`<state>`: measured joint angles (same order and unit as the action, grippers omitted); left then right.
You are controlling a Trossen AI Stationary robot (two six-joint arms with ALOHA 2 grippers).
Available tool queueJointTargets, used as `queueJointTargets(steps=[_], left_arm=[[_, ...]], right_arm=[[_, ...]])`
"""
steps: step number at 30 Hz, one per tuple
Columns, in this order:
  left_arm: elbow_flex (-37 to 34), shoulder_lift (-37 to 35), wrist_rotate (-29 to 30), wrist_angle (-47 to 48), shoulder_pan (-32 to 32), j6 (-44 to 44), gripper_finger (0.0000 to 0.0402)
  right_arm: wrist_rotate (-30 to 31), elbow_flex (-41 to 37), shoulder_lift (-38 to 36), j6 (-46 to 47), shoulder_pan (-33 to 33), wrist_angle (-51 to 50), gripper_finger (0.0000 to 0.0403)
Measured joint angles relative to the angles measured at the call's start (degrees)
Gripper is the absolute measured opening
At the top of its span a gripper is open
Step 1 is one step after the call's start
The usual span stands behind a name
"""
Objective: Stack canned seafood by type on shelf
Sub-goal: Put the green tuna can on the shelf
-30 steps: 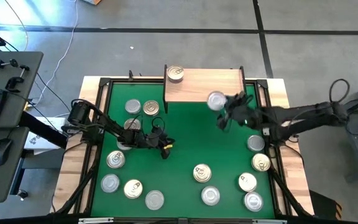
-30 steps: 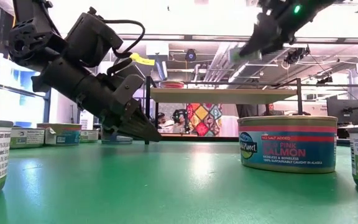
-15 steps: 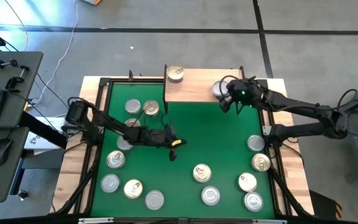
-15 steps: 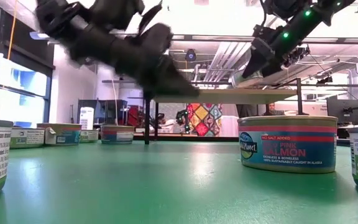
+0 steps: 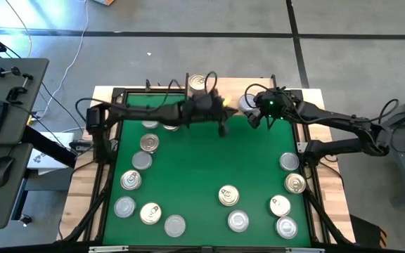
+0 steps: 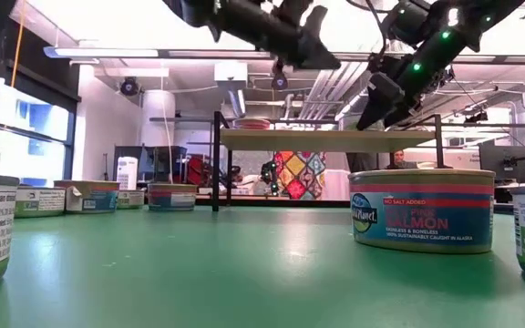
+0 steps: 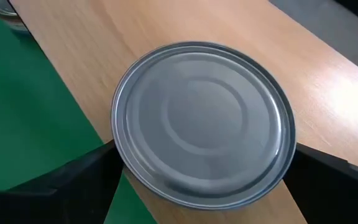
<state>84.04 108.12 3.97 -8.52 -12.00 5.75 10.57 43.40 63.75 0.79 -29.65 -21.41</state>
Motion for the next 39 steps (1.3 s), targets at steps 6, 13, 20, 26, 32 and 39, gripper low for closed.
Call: queueJointTargets(steps=[6,13,20,26,32,39], left_arm=[[4.52,6.76,-10.51,-1.59,-6.40,-4.24,0.0000],[11.87,13.99,-14.23,0.33,-9.27,-6.65,0.0000],[16.28,16.86,-15.06,6.77,-10.02,-7.22,0.0000],[16.49,16.80,-12.13,9.73,-10.26,-7.11,0.0000],[16.45,16.80,-11.61,9.83,-10.43,-7.01,0.0000],[16.31,16.64,-11.98,5.16,-9.73,-5.84,0.0000]], right_arm=[[-1.00,-0.19,-0.05,-1.76,0.13,1.60,0.0399],[-2.12,-0.22,-0.02,-2.81,0.15,2.36,0.0399],[-2.16,-0.22,-0.10,-2.82,0.15,2.43,0.0399],[-2.19,0.00,-2.12,-2.48,0.17,0.78,0.0399],[-1.48,3.94,-4.55,-0.64,0.17,-8.99,0.0400],[1.64,5.29,-6.22,1.98,2.07,-9.22,0.0398]])
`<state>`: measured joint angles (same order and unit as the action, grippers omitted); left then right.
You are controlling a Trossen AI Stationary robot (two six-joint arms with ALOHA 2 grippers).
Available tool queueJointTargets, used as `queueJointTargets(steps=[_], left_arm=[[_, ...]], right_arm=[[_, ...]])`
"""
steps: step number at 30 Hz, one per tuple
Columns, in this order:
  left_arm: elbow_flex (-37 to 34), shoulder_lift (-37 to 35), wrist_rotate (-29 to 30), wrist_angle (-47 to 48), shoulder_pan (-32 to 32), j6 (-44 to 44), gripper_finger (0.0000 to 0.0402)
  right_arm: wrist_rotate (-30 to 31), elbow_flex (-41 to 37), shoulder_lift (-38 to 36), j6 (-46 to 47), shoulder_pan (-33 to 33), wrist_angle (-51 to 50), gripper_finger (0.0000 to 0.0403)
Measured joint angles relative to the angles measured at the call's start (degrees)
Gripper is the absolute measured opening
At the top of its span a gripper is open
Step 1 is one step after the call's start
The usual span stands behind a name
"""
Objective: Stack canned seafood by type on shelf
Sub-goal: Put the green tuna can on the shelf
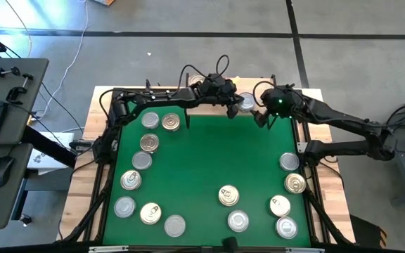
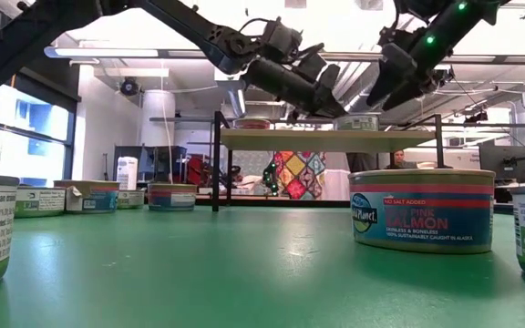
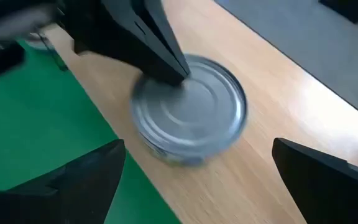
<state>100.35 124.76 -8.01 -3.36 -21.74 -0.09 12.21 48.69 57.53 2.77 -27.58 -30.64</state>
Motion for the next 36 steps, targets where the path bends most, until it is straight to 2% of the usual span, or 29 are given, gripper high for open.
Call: queueJointTargets(steps=[3,7,12,15,19,22,31,36], left_arm=[[1.46,-2.28,-0.04,2.29,0.69,1.93,0.0000],[2.13,-9.20,0.39,8.33,1.91,5.72,0.0000],[1.86,-18.05,6.05,23.50,4.08,11.71,0.0000],[-0.89,-23.98,9.02,28.84,5.07,12.67,0.0000],[-8.88,-30.77,11.43,31.21,6.14,10.63,0.0000],[-16.27,-35.84,12.99,29.74,7.38,8.21,0.0000],[-38.25,-47.32,18.80,19.57,13.01,-1.03,0.0000],[-47.69,-49.88,21.21,12.68,16.81,-6.02,0.0000]], right_arm=[[-0.54,0.00,0.75,-0.05,0.94,2.08,0.0395],[-1.73,0.00,2.70,-0.18,1.14,5.15,0.0375],[-1.71,0.00,6.11,-0.19,0.41,6.50,0.0310],[-1.33,0.09,8.55,-0.17,-0.76,7.43,0.0264],[-0.40,0.34,11.09,-0.24,-2.57,9.57,0.0213],[-0.17,0.27,11.42,-0.23,-3.61,10.46,0.0195],[1.34,0.11,11.20,0.28,-8.89,10.76,0.0190],[1.55,0.11,11.20,-0.03,-12.03,10.69,0.0190]])
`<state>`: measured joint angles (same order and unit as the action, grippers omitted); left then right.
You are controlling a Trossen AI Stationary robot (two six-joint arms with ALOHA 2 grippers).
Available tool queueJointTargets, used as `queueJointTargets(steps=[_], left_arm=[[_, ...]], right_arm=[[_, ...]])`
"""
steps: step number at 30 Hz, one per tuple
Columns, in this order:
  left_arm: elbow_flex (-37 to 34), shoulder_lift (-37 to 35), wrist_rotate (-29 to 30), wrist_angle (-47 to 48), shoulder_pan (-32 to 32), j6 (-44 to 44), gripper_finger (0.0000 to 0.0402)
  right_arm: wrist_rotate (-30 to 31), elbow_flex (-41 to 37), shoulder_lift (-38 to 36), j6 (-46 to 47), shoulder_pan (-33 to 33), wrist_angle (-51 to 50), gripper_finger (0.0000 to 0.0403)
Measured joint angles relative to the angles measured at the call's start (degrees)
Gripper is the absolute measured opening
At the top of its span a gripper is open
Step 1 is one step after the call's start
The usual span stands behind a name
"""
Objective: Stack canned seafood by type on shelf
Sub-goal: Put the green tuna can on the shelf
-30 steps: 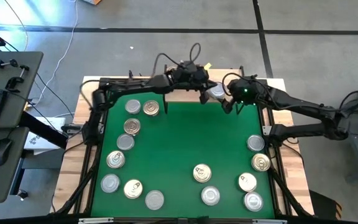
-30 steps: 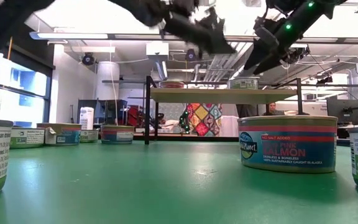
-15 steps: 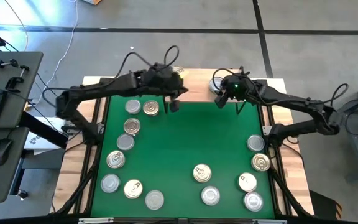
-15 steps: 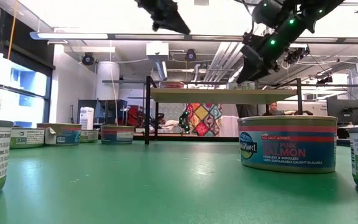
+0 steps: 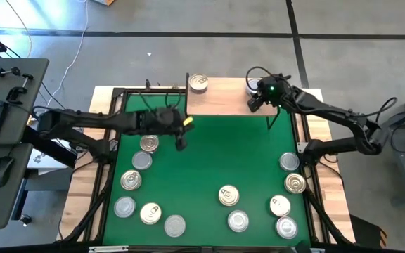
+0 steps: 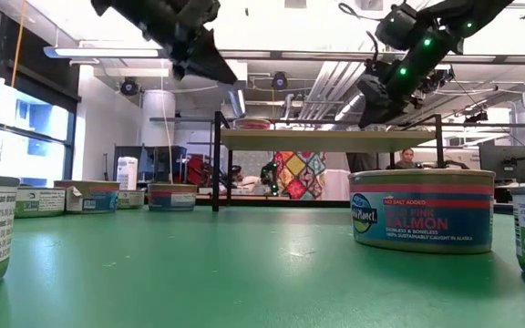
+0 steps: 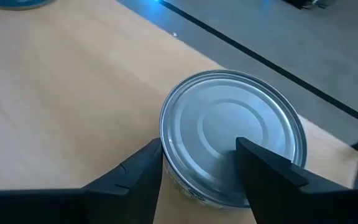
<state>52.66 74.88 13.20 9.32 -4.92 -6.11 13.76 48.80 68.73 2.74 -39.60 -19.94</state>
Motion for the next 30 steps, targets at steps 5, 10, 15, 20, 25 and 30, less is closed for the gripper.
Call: queueJointTargets(steps=[5,10,15,20,25,30], left_arm=[[-5.37,-0.43,1.56,-5.44,2.83,-3.26,0.0000],[-8.05,-0.25,2.83,-10.08,4.43,-4.78,0.0000],[-8.80,-0.16,2.92,-11.25,5.05,-5.31,0.0000],[-8.80,-0.16,2.92,-11.31,5.15,-5.31,0.0000],[-8.80,-0.16,2.92,-11.38,5.15,-5.31,0.0000],[-8.80,-0.16,2.91,-11.38,5.15,-5.31,0.0000]], right_arm=[[0.00,0.00,0.00,-0.19,-2.88,0.00,0.0190],[0.03,-0.02,0.00,-0.55,-5.42,-0.02,0.0190],[-0.06,-0.04,0.00,-1.57,-6.81,-0.03,0.0190],[-0.17,-0.07,0.00,-1.70,-6.94,-0.02,0.0190],[-0.28,-0.07,-0.06,-1.47,-6.92,-0.06,0.0190],[-0.44,-0.07,-0.09,-0.46,-6.90,-0.04,0.0191]])
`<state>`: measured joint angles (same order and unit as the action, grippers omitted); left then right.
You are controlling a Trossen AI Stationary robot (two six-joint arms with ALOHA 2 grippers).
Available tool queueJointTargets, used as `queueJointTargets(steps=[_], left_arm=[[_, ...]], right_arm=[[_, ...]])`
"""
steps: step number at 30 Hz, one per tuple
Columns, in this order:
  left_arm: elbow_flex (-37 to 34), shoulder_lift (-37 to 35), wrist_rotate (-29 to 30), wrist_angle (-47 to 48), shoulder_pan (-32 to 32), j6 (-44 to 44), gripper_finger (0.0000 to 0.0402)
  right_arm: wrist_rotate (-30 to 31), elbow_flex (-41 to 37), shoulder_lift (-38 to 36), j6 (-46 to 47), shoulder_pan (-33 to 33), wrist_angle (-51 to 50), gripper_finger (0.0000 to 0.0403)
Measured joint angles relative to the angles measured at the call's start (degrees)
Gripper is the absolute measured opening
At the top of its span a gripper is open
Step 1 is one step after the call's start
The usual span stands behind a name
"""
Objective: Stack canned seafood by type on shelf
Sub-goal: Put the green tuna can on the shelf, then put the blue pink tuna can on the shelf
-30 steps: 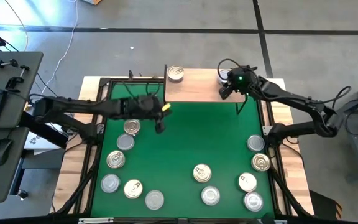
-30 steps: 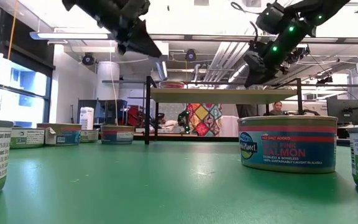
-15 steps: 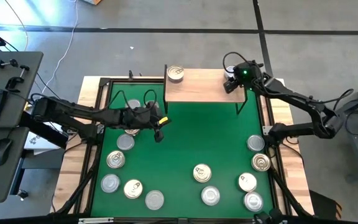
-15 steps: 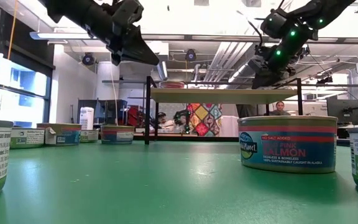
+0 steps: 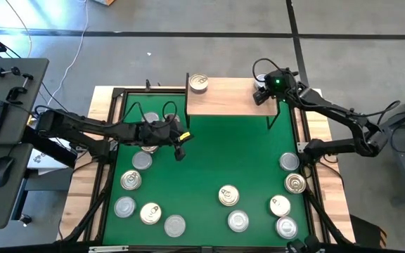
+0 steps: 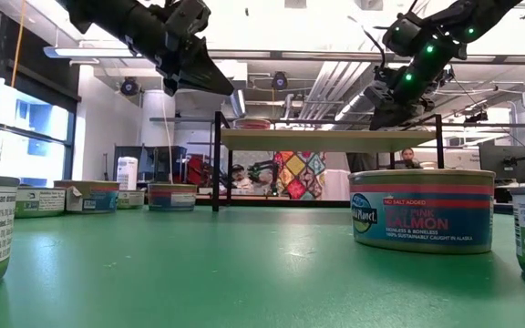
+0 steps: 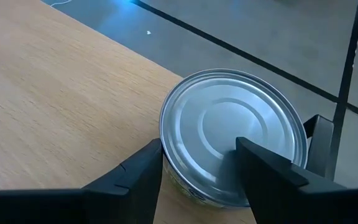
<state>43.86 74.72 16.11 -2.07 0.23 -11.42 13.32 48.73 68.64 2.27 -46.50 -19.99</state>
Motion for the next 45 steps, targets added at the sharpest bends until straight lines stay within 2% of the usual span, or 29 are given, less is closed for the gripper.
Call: queueJointTargets(steps=[5,10,18,25,32,38,45], left_arm=[[0.00,0.00,-0.01,0.00,-0.02,0.00,0.0000],[0.00,0.00,-0.02,0.00,-0.02,0.00,0.0000],[0.02,0.00,-0.03,0.33,-0.02,0.54,0.0000],[0.04,0.00,-0.05,0.49,-0.02,0.59,0.0000],[0.04,0.00,-0.05,0.52,-0.02,0.57,0.0000],[0.04,0.00,-0.05,0.51,-0.02,0.60,0.0000],[0.04,0.00,-0.08,0.50,-0.02,0.59,0.0000]], right_arm=[[-0.70,-0.16,-0.91,-1.06,0.10,0.31,0.0222],[-4.44,-0.31,-4.23,-2.11,0.79,1.16,0.0257],[-4.37,-0.25,-10.49,-2.42,8.36,1.27,0.0261],[-4.08,-0.19,-11.76,0.04,24.49,-5.11,0.0261],[0.06,-4.82,-11.65,8.81,44.51,-6.44,0.0261],[2.03,-13.72,-11.63,19.31,59.94,2.53,0.0261],[13.15,-24.18,-11.62,31.27,71.32,16.78,0.0261]])
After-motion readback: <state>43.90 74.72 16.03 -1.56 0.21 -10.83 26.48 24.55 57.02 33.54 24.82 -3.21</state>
